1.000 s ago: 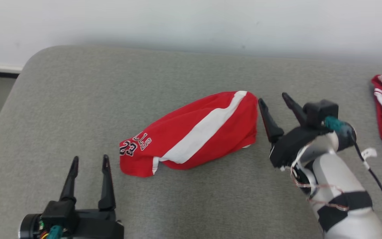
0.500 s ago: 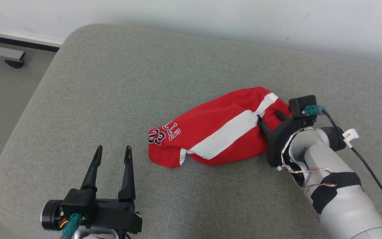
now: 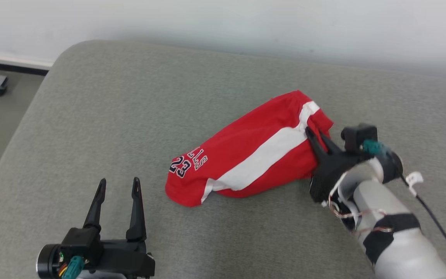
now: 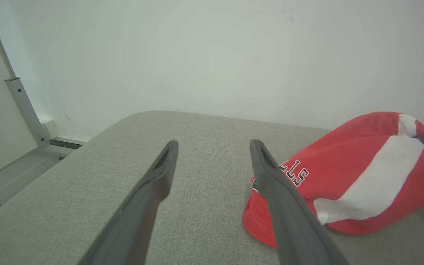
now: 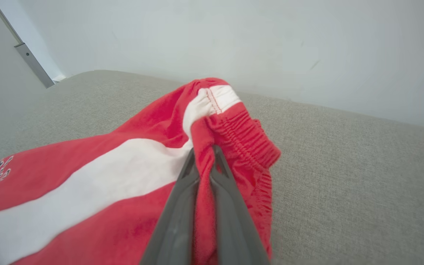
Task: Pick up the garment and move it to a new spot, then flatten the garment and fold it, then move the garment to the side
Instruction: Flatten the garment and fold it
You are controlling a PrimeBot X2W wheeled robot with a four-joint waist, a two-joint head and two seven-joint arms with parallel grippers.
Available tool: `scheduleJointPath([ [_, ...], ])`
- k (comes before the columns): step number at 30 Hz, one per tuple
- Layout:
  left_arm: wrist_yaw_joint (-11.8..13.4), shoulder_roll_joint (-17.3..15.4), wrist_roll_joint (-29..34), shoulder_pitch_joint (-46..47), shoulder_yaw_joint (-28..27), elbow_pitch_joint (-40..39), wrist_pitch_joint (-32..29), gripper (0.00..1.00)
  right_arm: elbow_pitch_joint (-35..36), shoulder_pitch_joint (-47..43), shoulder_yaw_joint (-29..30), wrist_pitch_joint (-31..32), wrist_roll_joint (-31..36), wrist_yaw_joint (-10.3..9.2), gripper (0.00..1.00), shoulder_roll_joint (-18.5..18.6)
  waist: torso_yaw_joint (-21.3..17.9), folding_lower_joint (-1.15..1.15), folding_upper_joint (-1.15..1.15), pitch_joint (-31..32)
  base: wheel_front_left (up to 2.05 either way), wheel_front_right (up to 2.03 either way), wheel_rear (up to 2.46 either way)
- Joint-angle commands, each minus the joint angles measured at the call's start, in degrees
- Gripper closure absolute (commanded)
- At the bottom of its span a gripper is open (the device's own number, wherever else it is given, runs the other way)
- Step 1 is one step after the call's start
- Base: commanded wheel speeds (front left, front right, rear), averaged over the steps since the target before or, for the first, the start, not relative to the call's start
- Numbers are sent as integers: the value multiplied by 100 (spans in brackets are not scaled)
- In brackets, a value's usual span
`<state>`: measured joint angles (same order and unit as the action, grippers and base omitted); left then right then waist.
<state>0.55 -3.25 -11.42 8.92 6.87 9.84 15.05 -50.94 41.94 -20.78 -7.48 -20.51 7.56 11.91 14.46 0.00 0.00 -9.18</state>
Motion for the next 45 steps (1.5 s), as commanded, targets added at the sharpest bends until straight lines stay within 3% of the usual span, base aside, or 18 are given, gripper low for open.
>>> scheduleJointPath([
  [1,-3,18,39,-113,-79,-16,16,0,272,-298,-25,-178,-123,-13,100,52,-256,0,0,124,0,0,0],
  [10,-80,31,76,-200,-176,-24,16,0,1890,-1815,568,-374,-396,-13,100,233,-681,0,0,124,0,0,0],
  [16,-109,35,94,-209,-240,13,16,0,3225,-3142,1128,-10,-288,-12,100,-140,-909,0,0,110,0,0,0],
  [17,-130,34,106,-198,-240,26,16,0,3387,-3288,1200,55,-197,-13,54,-159,-934,0,0,107,0,0,0],
  [18,-147,34,118,-182,-238,37,16,0,3547,-3408,1263,106,-132,-13,0,-201,-957,0,0,108,0,0,0],
  [24,-156,37,155,-125,-248,54,16,0,4446,-3862,1649,385,217,-12,0,-315,-1035,0,0,141,0,0,0],
  [29,-148,39,136,-142,-237,16,16,0,4905,-3685,1802,833,295,-13,0,-25,-1031,0,0,145,0,0,0],
  [38,-153,38,100,-82,-178,55,16,0,4220,-3001,1528,1671,-111,-12,0,785,-766,0,0,118,0,0,0],
  [45,-88,39,1,-88,-92,46,16,0,3676,-2781,1139,2100,-622,-12,0,1115,-589,0,0,70,0,0,0],
])
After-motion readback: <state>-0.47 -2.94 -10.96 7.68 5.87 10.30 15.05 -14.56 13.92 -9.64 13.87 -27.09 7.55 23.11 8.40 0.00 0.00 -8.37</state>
